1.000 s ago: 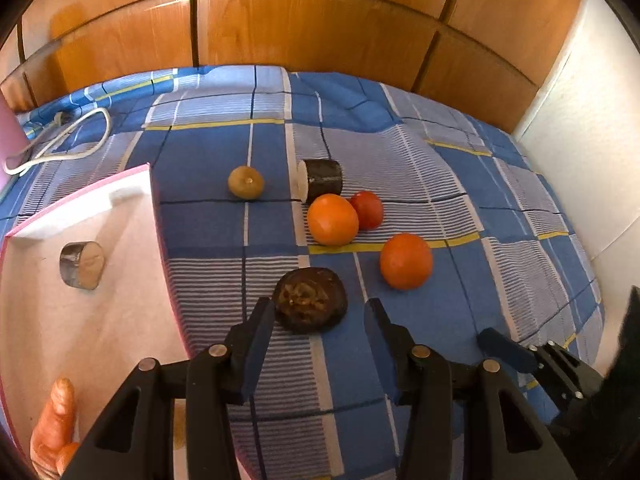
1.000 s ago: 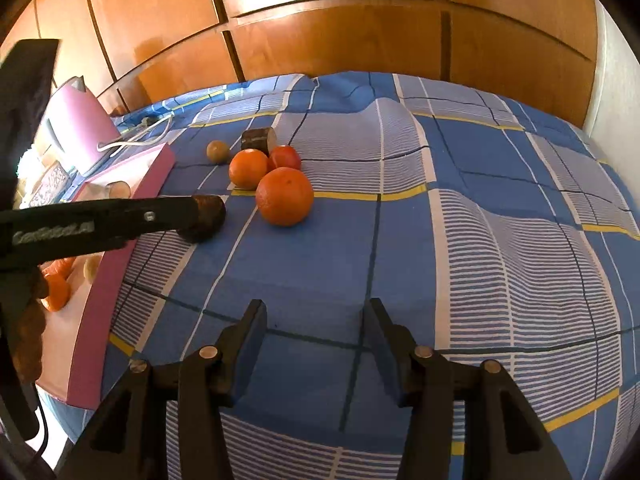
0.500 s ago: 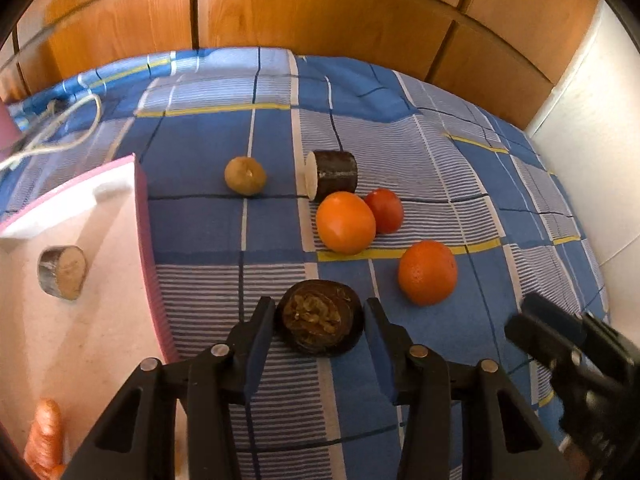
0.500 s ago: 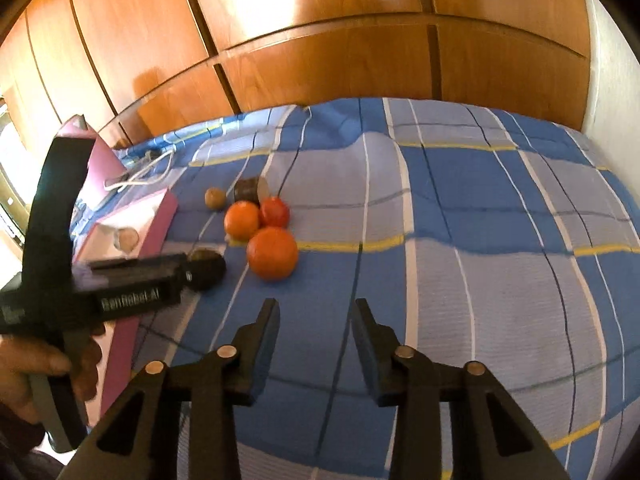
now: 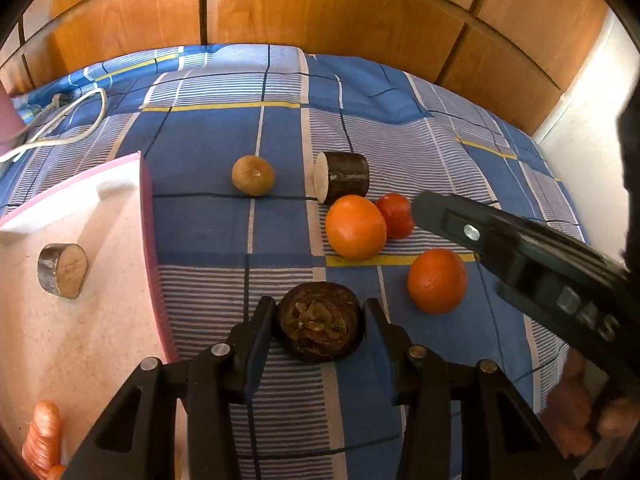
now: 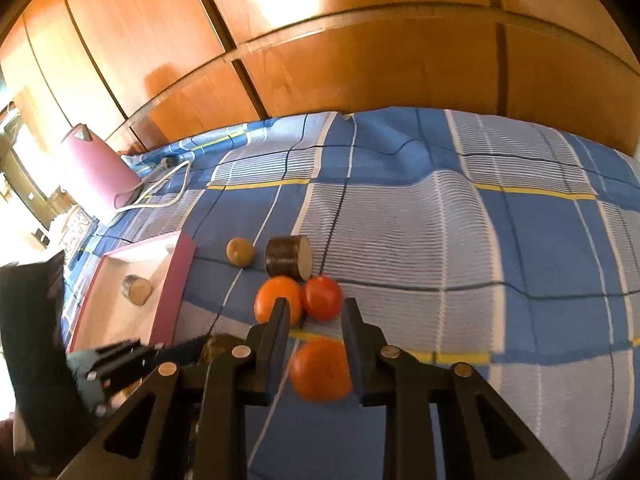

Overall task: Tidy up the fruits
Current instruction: 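Lift the dark round fruit with the left tool while the right tool grasps the red tomato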

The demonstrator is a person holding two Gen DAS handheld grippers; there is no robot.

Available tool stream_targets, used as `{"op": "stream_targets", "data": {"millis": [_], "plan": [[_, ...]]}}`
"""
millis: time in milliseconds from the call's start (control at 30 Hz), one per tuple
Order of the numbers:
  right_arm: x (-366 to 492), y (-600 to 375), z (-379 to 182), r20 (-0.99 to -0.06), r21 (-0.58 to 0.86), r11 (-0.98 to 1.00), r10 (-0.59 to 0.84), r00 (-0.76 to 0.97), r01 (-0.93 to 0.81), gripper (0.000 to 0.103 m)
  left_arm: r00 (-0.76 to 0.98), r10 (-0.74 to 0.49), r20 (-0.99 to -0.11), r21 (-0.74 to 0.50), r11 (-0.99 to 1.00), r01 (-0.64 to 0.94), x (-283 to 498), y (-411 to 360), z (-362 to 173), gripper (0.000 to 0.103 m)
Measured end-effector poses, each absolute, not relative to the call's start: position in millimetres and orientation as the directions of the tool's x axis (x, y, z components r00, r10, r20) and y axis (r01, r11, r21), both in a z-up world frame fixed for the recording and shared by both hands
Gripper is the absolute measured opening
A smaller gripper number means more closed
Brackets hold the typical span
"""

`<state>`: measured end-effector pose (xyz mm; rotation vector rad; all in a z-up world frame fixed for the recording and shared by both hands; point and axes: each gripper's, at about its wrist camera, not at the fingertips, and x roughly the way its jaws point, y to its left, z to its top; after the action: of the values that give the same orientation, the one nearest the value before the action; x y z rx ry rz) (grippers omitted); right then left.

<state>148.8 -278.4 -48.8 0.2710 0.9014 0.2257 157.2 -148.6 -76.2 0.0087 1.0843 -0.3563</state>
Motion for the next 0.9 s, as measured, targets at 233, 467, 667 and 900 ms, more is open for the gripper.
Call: {"op": "stream_targets", "data": {"millis": [233, 467, 667, 900], "plan": [[171.3, -270.5, -63.5, -0.762, 0.323, 0.943, 0.310, 0.568, -0.081, 0.027, 0.433, -0.265, -0.862, -0.152, 0.949, 0.277, 155.4, -150.4, -76.8, 0.045], [181.6, -288.5, -71.7, -0.768, 0.410, 0.912, 0.359, 0.531, -0.024, 0.029, 0.435, -0.265, -0.860, -0.154, 0.949, 0.274, 155.3, -150.7, -77.1, 0.045], [183.8, -302.0, -81.1, -0.754, 0.491, 0.871, 0.409, 0.514, 0.025, 0.029, 0.433, -0.296, -0.851, -0.195, 0.945, 0.263, 155.3, -144.1, -74.8, 0.044], [188.3, -312.1, -88.4, -0.725, 0.580, 0.812, 0.477, 0.496, 0.068, 0.029, 0.422, -0.331, -0.844, -0.230, 0.934, 0.272, 150.1, -138.6, -71.7, 0.044]]}}
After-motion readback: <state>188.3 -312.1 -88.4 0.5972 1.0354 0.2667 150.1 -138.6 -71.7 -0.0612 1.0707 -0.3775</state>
